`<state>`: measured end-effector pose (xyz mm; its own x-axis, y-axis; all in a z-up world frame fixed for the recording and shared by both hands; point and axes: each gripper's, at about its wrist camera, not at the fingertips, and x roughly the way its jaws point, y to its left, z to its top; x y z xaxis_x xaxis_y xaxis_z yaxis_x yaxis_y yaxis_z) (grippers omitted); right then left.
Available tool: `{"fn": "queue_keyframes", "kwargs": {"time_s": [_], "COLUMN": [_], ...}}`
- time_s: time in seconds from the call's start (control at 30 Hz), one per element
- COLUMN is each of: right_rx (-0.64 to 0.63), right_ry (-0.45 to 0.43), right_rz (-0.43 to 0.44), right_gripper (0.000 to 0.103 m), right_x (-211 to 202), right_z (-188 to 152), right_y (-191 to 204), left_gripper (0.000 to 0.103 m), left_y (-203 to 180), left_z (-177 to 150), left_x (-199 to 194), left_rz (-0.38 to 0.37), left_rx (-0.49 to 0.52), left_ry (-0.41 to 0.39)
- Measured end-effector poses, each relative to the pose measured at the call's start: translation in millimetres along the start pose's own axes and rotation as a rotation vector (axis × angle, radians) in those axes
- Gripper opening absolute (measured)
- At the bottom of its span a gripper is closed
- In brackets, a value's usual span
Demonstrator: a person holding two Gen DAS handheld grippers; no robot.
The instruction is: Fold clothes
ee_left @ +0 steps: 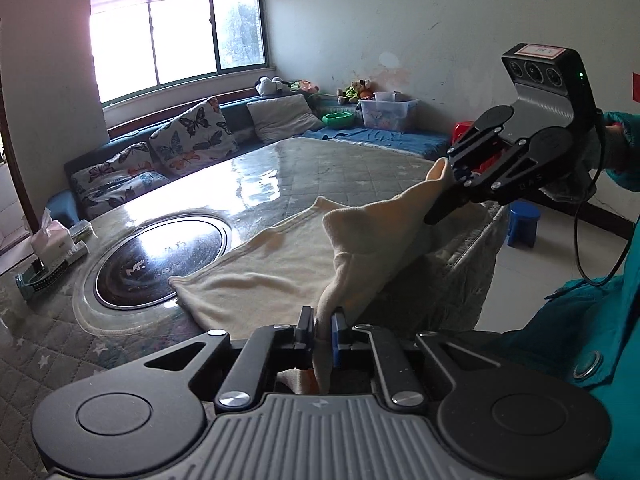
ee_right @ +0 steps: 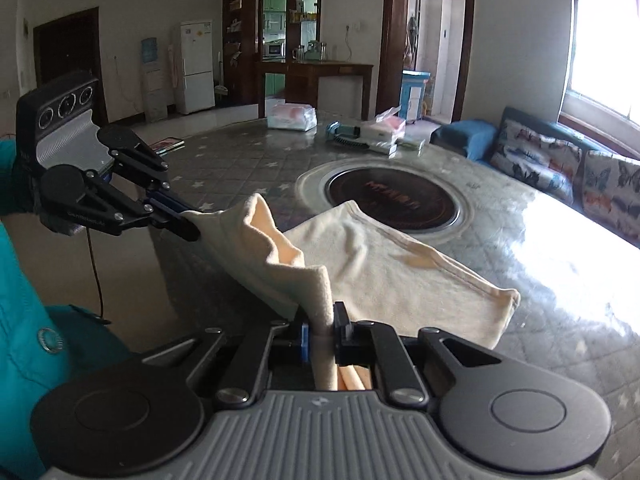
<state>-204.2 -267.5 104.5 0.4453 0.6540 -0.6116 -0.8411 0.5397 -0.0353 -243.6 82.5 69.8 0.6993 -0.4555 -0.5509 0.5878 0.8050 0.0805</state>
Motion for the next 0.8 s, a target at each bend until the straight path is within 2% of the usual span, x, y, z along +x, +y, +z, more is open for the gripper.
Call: {"fn": "queue_keyframes", "kwargs": {"time_s": [0.17, 0.4, 0.6, 0.67, 0.77, 0.8], "right_rx": [0.02, 0.054, 0.089, 0.116, 0.166, 0.192], "right_ry": [-0.002, 0.026, 0.065, 0.09, 0.111, 0.115], "right_rz": [-0.003, -0.01, -0.025, -0.048, -0.088, -0.107], "right_gripper": [0.01, 0.01, 0.01, 0.01, 0.012, 0.016], "right_x": [-1, 38, 84, 109, 140, 150], "right_z": [7, 43, 74, 75, 71, 67], "right_y": [-6, -56, -102, -114, -126, -130], "left_gripper": [0.009, 0.009, 0.009, 0.009, 0.01, 0.011], "left_y": [18, 67, 110, 121, 135, 138], "left_z": [15, 43, 51, 45, 35, 31], "left_x": [8, 44, 112, 137, 163, 168], "left_rz": [0.035, 0.081, 0.16, 0.203, 0.227, 0.235], "left_rx": [-0.023, -0.063, -0.117, -0.133, -0.2, -0.22], "left_ry": [-0.044, -0.07, 0.009, 0.05, 0.095, 0.104]}}
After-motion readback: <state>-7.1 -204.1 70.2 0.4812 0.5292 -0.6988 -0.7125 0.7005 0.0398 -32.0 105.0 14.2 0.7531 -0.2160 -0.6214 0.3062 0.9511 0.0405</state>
